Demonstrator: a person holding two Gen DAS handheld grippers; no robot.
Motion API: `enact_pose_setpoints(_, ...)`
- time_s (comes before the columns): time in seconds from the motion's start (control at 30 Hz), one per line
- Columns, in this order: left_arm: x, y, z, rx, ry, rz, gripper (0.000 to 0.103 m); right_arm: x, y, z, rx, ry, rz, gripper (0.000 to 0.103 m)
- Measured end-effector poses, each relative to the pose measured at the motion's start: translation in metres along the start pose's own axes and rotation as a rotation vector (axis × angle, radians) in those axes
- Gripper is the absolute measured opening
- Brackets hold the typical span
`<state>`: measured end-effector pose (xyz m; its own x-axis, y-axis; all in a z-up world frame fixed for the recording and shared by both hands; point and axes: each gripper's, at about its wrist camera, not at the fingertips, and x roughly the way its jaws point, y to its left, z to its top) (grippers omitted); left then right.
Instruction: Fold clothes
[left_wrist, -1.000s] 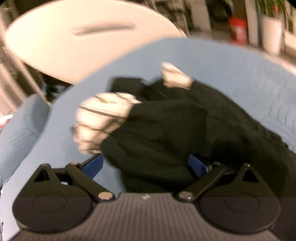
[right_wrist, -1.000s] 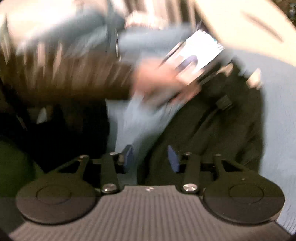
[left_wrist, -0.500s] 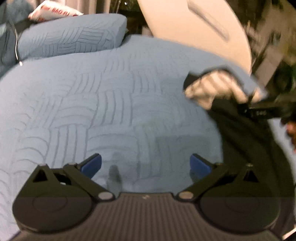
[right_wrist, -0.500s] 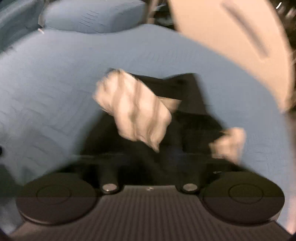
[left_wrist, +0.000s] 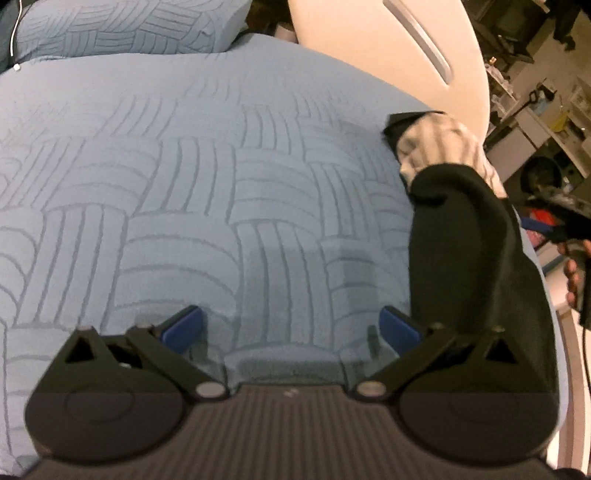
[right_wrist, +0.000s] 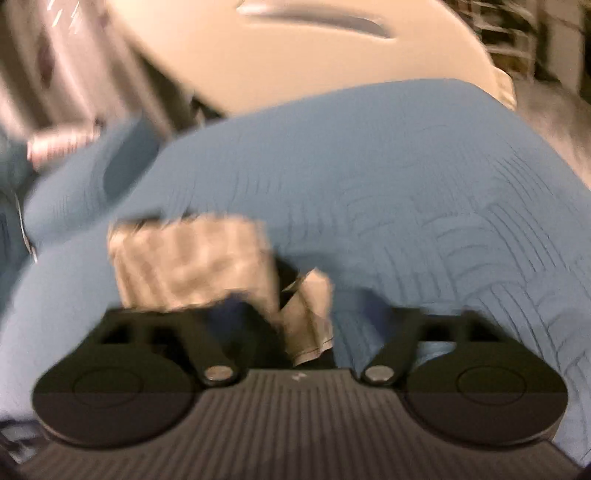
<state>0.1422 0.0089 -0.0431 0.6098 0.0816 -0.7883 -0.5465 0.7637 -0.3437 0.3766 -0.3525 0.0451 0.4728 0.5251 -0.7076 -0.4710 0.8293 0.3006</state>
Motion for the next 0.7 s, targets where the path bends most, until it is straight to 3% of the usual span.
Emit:
enact_pose_setpoints(0.07, 0.003, -0.004, 0.014, -0.02, -0.022, -0.066, 0.103, -0.023, 0.018, -0.013, -0.019, -0.056, 0.001, 0.089)
enact_pose_setpoints(0.17, 0.03, -0.013, 0.061, -0.058, -0.018, -0.205, 0.103, -0.059, 0.061, -0.063, -0.062, -0.135, 0.142, 0.085)
enact_pose_setpoints(0.23, 0.052, -0.019, 0.089, -0.087, 0.028, -0.288, 0.103, -0.067, 0.084, -0.096, -0.077, -0.134, 0.192, 0.054)
enact_pose_setpoints(0.27, 0.068, -0.027, 0.105, -0.085, 0.061, -0.323, 0.103, -0.057, 0.102, -0.123, -0.108, -0.098, 0.197, 0.028)
enact_pose_setpoints(0.3, 0.083, -0.036, 0.119, -0.065, 0.094, -0.338, 0.103, -0.046, 0.111, -0.138, -0.151, -0.065, 0.184, 0.02)
enact_pose_setpoints(0.37, 0.106, -0.052, 0.134, 0.001, 0.134, -0.293, 0.103, -0.003, 0.117, -0.175, -0.296, 0.077, 0.113, 0.018)
enact_pose_setpoints(0.43, 0.128, -0.072, 0.149, 0.088, 0.154, -0.201, 0.103, -0.001, 0.11, -0.173, -0.277, 0.083, 0.147, 0.018)
enact_pose_setpoints(0.47, 0.135, -0.081, 0.152, 0.141, 0.127, -0.152, 0.103, -0.003, 0.106, -0.166, -0.244, 0.096, 0.167, 0.02)
enact_pose_setpoints(0.57, 0.161, -0.106, 0.155, 0.26, 0.131, -0.126, 0.103, -0.021, 0.097, -0.153, -0.207, 0.006, 0.207, 0.022)
enact_pose_setpoints(0.63, 0.173, -0.118, 0.155, 0.29, 0.112, -0.107, 0.103, -0.026, 0.091, -0.155, -0.171, -0.02, 0.233, 0.024)
enact_pose_setpoints(0.7, 0.183, -0.133, 0.157, 0.302, 0.095, -0.139, 0.103, -0.029, 0.085, -0.149, -0.128, -0.036, 0.312, 0.024)
